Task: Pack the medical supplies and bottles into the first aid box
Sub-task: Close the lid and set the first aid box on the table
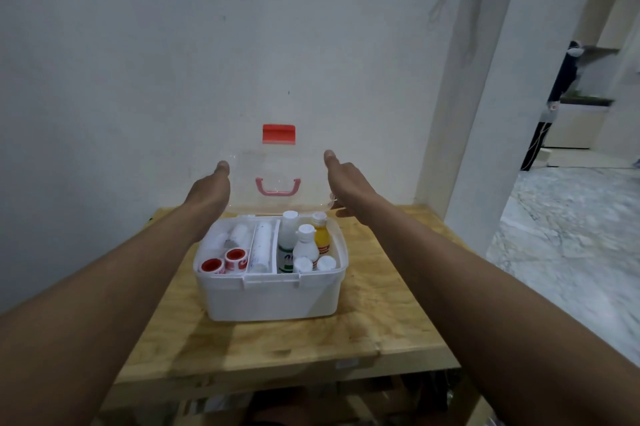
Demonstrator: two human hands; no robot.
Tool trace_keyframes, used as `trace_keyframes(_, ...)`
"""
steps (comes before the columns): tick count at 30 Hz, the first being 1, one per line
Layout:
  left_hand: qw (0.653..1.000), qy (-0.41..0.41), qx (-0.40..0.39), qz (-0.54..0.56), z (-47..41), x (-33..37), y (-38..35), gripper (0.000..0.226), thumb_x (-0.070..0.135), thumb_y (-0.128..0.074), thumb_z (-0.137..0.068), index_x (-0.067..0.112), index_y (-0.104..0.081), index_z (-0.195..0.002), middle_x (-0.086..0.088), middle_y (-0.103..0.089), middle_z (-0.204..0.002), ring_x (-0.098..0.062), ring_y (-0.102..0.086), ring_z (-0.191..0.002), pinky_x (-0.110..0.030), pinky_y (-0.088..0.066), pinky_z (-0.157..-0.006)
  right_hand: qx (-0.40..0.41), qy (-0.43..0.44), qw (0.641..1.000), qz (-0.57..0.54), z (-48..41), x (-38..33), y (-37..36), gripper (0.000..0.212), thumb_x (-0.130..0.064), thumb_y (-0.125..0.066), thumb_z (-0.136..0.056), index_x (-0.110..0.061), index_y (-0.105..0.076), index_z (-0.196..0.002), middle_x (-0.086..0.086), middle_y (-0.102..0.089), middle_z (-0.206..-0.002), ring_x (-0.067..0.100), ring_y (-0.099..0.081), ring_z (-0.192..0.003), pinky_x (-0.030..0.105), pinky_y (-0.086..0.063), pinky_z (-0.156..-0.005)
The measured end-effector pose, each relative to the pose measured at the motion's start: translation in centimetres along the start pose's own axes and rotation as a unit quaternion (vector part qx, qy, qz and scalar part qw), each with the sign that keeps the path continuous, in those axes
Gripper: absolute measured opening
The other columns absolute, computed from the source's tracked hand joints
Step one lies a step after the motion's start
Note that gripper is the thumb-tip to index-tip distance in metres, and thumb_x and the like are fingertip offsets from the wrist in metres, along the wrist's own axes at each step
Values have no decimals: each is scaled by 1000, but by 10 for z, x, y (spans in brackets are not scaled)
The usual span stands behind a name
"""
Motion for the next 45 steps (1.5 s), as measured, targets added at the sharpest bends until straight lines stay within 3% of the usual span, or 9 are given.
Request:
trace_keyframes(6, 999, -38, -5, 28, 18, 8, 12, 81, 69, -7, -98, 17, -46, -148, -17, -50, -146, -37, -42, -136, -52, -25, -113, -16, -3, 999, -48, 14, -4, 8, 89, -76, -7, -92, -18, -31, -155, 17, -43, -151, 38, -53, -124, 51, -44, -96)
trace_keyframes(14, 998, -4, -34, 54, 51, 8, 35, 73, 69, -16, -98, 22, -52, -142, -11, -51, -146, -35, -47, -133, -59, -30, -111, -19, -5, 994, -109, 46, 1, 20, 82, -73, -13, -95, -20, -42, -150, 16, -44, -152, 37, -44, -136, 57, -37, -107)
trace_keyframes(18, 998, -13, -37, 42, 66, 4, 40, 75, 69, -17, -98, 20, -51, -144, -9, -49, -149, -35, -39, -139, -57, -21, -114, -21, 8, 995, -98, 62, 8, 21, 76, -70, -18, -97, -22, -39, -152, 10, -38, -157, 35, -37, -141, 57, -35, -108)
trace_keyframes(25, 999, -39, -11, 26, 87, -12, 40, 80, 73, -26, -94, 16, -47, -147, -8, -49, -149, -29, -42, -138, -44, -27, -112, -14, 44, 998, -45, 85, 22, 20, 73, -63, -29, -100, -13, -38, -152, 10, -40, -156, 32, -41, -138, 51, -37, -111)
trace_keyframes(30, 999, -45, 7, 29, 99, -26, 39, 77, 67, -38, -93, 13, -46, -147, -11, -51, -147, -30, -46, -134, -40, -34, -105, -2, 74, 997, -31, 103, 28, 19, 61, -52, -36, -101, -8, -49, -142, 11, -52, -144, 25, -52, -117, 45, -41, -105)
trace_keyframes(36, 997, -64, 32, 3, 111, -38, 35, 58, 50, -42, -96, 8, -57, -133, -9, -59, -134, -27, -54, -109, -35, -38, -86, 4, 116, 993, 26, 120, 34, 17, 48, -24, -33, -102, 10, -46, -134, 23, -53, -139, 40, -45, -131, 52, -36, -109)
trace_keyframes(40, 996, -75, 35, -20, 118, -43, 31, 51, 46, -40, -99, 11, -57, -131, -8, -58, -137, -24, -54, -110, -35, -37, -88, -23, 130, 990, 55, 123, 40, 15, 54, -46, -41, -96, -2, -62, -120, 11, -61, -130, 31, -54, -120, 46, -42, -102)
trace_keyframes(42, 995, -88, 34, -33, 120, -43, 31, 42, 45, -37, -101, 14, -59, -118, -9, -59, -134, -26, -54, -108, -35, -39, -88, -43, 143, 985, 92, 124, 44, 14, 70, -62, -49, -87, -16, -50, -140, 1, -49, -147, 22, -46, -131, 42, -38, -106)
trace_keyframes(45, 991, -109, 41, -60, 125, -40, 31, 46, 43, -30, -104, 14, -59, -123, -11, -56, -139, -30, -52, -117, -39, -38, -96, -55, 162, 976, 137, 124, 49, 11, 92, -54, -63, -85, -24, -18, -159, -1, -25, -164, 24, -31, -146, 39, -31, -111)
Point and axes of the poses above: each hand's wrist, its own z-axis away from the middle knuckle, its own y-axis out of the back of the hand, x = y × z, the point moved 2 cm from there along -z, towards the middle knuckle
